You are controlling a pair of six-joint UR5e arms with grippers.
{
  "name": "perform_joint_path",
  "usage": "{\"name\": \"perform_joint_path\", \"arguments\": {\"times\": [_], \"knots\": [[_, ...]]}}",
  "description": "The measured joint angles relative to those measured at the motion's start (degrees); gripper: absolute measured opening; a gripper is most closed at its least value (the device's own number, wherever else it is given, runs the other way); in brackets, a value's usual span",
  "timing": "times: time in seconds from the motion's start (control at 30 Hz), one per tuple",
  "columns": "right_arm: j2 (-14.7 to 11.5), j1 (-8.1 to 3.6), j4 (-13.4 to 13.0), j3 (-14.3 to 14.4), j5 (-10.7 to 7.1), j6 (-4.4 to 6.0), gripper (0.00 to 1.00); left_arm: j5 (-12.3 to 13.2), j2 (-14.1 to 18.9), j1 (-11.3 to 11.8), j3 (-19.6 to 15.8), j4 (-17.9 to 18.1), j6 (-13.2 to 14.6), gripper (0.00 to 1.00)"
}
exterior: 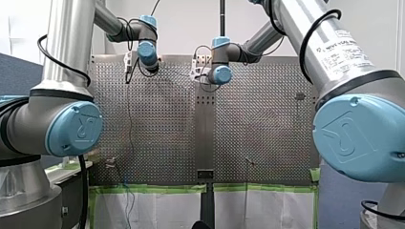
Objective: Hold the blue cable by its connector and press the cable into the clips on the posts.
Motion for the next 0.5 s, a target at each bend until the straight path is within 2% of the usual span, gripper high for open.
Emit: {"name": "perform_joint_path", "arguments": {"times": [0.5], "knots": [[0.07,-0.03,-0.06,0.00,0.01,-0.03,0.00,0.24,0.29,0.08,0.04,-0.07,-0.59,1.00]]}}
